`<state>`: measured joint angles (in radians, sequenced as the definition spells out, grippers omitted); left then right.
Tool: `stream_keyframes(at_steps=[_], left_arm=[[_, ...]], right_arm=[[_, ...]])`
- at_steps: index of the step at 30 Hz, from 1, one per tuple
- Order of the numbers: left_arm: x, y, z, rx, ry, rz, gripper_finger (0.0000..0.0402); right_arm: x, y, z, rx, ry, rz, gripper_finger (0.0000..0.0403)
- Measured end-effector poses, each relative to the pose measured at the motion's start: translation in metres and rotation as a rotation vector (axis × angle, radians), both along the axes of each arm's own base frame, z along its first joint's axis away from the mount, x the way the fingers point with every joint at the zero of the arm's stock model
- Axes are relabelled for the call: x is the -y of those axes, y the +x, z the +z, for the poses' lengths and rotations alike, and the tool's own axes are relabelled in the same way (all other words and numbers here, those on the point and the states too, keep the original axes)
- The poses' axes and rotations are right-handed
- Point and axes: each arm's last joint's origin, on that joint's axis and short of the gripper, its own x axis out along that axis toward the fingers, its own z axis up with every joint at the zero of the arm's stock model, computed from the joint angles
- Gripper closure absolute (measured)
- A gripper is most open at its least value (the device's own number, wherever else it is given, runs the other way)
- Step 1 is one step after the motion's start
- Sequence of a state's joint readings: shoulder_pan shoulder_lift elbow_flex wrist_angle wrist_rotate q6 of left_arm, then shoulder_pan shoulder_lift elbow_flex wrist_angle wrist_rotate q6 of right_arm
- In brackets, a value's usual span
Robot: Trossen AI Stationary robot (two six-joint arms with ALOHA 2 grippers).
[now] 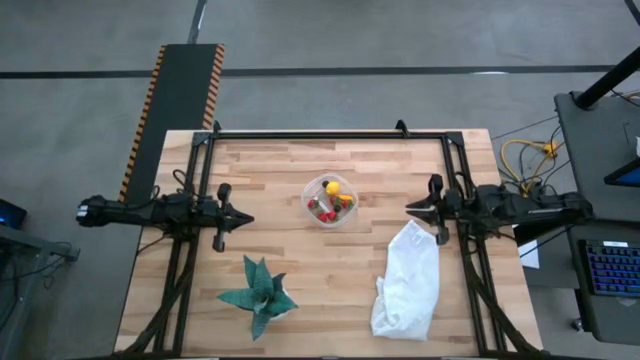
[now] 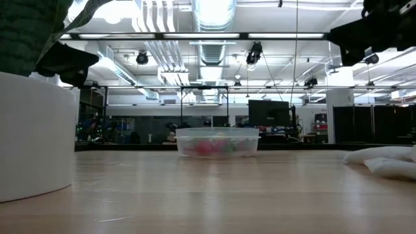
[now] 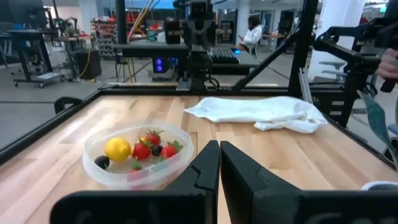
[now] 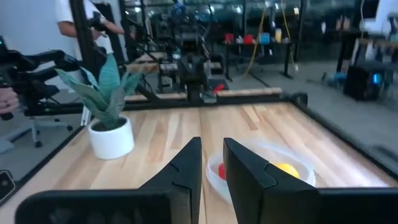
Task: Pick and placing Produce into tupperware
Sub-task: Return to Home Position
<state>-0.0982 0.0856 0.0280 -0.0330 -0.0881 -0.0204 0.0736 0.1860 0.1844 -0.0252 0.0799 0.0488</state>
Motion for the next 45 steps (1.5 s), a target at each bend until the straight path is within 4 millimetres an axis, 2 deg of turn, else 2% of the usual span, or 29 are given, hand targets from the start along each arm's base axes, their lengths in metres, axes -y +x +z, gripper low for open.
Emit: stream_keyframes(at_steps=[5,11,15,19,29,45], left_arm=[[0.000,0.001,-0.002,-0.019,-0.006,0.001,0.0402],[0.000,0.002,-0.003,-0.034,-0.004,0.006,0.0402],[0.000,0.002,-0.003,-0.035,-0.009,0.008,0.0402],[0.000,0.002,-0.003,-0.034,-0.021,0.011,0.0402],[0.000,0.002,-0.003,-0.033,0.014,0.020,0.0402],[0.000,0.003,-0.004,-0.019,0.055,0.003,0.0402]], right_arm=[[-0.003,-0.009,0.004,0.071,-0.082,0.035,0.0344],[-0.003,-0.017,-0.001,0.086,-0.068,0.040,0.0344],[-0.003,-0.014,-0.012,0.084,-0.085,0.019,0.0344],[-0.003,-0.013,-0.013,0.112,-0.086,0.013,0.0344],[0.000,-0.008,-0.034,0.043,-0.075,-0.105,0.0344],[-0.002,-0.007,-0.038,0.008,-0.044,-0.047,0.0345]])
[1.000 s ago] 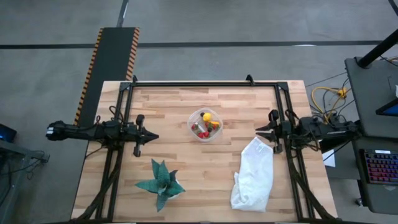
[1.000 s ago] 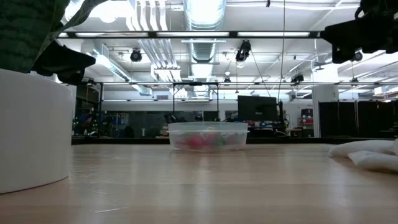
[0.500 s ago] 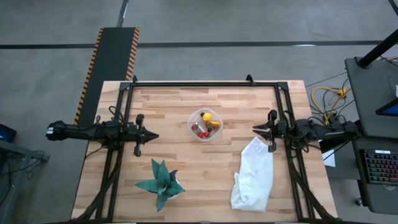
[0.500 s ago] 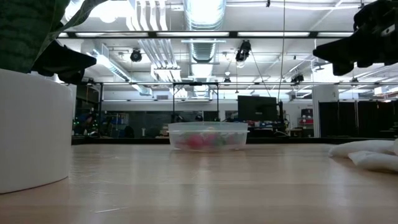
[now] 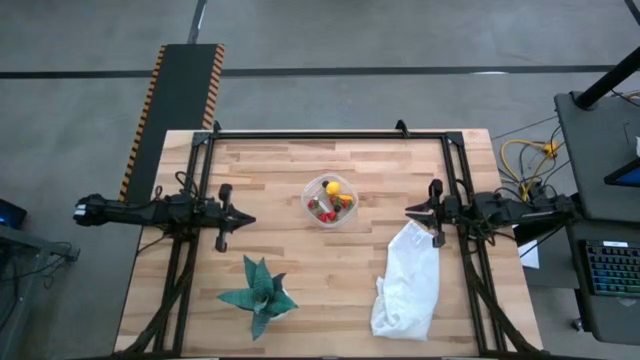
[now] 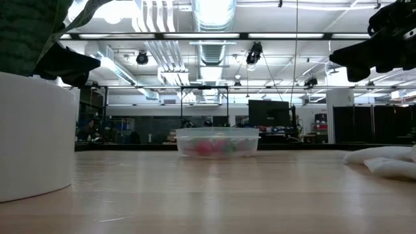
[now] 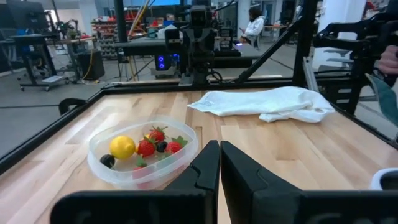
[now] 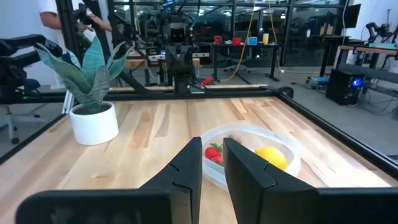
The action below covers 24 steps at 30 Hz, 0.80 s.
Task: Pick and placing Produce into tupperware
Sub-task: Return to Home Position
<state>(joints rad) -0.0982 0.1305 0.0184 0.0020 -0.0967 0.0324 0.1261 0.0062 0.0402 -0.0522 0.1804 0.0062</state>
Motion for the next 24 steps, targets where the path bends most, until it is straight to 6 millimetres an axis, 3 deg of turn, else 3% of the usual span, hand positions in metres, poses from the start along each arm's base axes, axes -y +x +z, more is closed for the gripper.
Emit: stream_keyframes(at_steps=[8,24], left_arm=[[0.0005,0.0006,-0.0013,0.018,0.023,-0.019,0.0402],[0.0001,-0.0020,0.0029,0.071,0.084,-0.017,0.0402]], right_arm=[[-0.0002,0.0017,-0.0020,-0.028,-0.044,0.001,0.0390],[-0.0001,0.0018,-0.0021,-0.030,-0.040,-0.003,0.0394]])
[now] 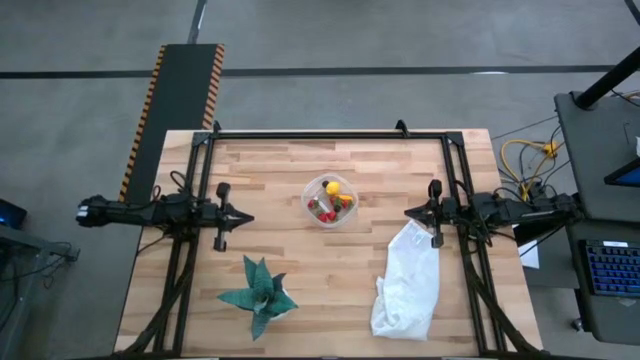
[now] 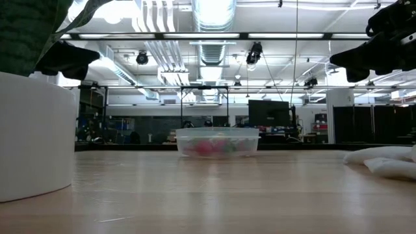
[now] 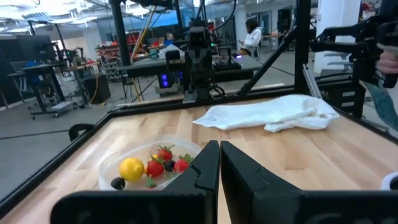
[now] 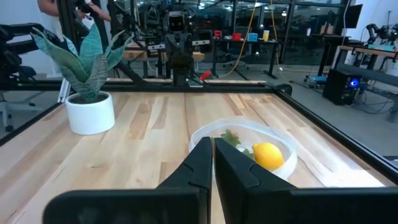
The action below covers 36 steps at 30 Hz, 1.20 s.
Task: Pick and placing Produce into tupperware
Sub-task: Return to Home Position
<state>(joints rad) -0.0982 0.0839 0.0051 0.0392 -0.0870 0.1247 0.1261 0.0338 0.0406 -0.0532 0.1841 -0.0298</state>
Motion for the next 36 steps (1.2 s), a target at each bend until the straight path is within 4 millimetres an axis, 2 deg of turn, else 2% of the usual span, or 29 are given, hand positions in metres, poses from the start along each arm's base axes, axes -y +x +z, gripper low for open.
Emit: stream_keyframes(at_steps=[8,22,36], left_arm=[[-0.0004,-0.0036,0.0035,0.047,0.012,0.000,0.0402],[-0.0012,-0.0015,0.0008,0.013,-0.037,0.018,0.0402],[-0.0015,0.0021,-0.0036,-0.041,-0.003,0.041,0.0402]], right_arm=[[0.0011,0.0000,0.0003,0.002,-0.006,-0.036,0.0394],[0.0023,-0.0001,0.0007,0.005,-0.017,-0.079,0.0394],[0.0023,0.0000,0.0005,0.003,-0.027,-0.078,0.0394]])
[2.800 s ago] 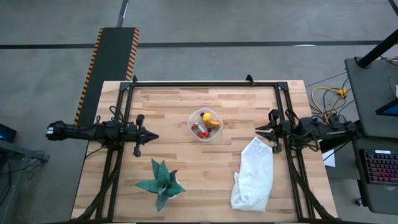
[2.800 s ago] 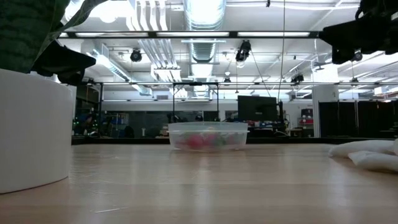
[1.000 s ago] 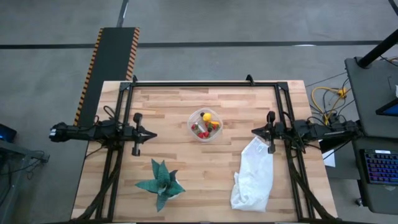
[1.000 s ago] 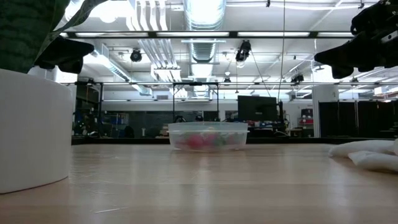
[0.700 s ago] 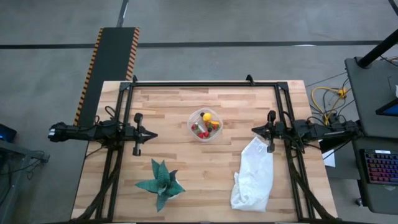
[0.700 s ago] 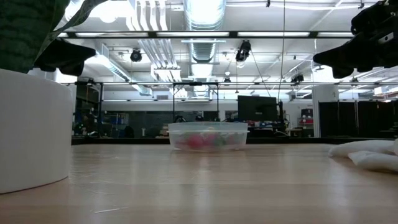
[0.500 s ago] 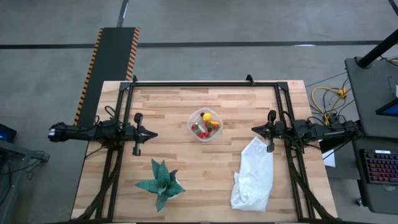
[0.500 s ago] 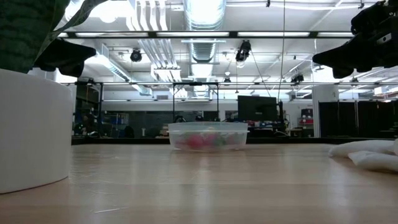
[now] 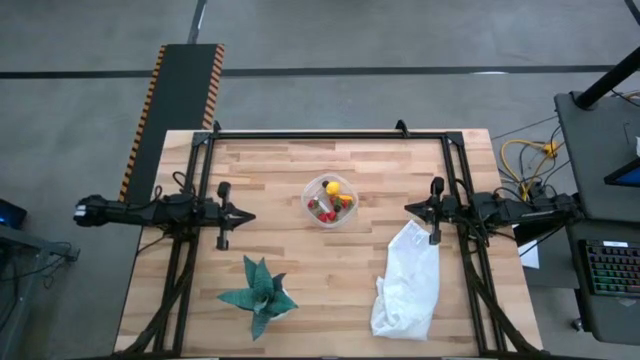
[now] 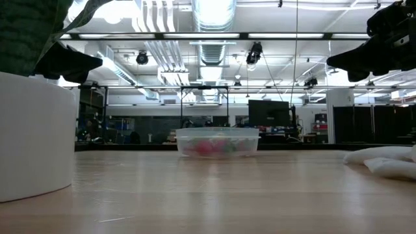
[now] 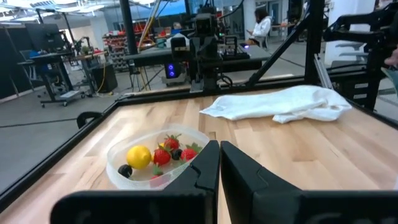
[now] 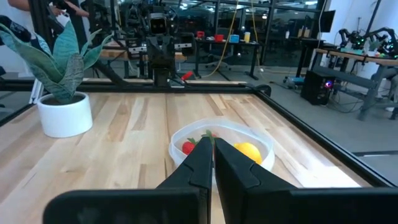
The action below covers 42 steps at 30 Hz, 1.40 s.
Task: Pick and placing Produce into tupperware
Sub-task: Return to Home Position
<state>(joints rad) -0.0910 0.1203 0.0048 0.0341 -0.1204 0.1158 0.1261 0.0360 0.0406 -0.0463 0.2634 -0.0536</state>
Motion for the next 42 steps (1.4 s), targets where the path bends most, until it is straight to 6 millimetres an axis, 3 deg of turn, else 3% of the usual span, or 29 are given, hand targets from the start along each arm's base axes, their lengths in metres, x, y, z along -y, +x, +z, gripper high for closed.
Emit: stream_keyframes(at_steps=[15,42], left_arm=[[0.0003,0.0027,-0.0040,-0.047,0.005,0.000,0.0402],[0.0004,0.0030,-0.0037,-0.044,0.004,-0.004,0.0402]], right_arm=[[0.0000,0.0000,0.0000,0.012,0.084,-0.003,0.0394],[0.0000,0.0000,0.0000,0.011,0.079,-0.003,0.0394]])
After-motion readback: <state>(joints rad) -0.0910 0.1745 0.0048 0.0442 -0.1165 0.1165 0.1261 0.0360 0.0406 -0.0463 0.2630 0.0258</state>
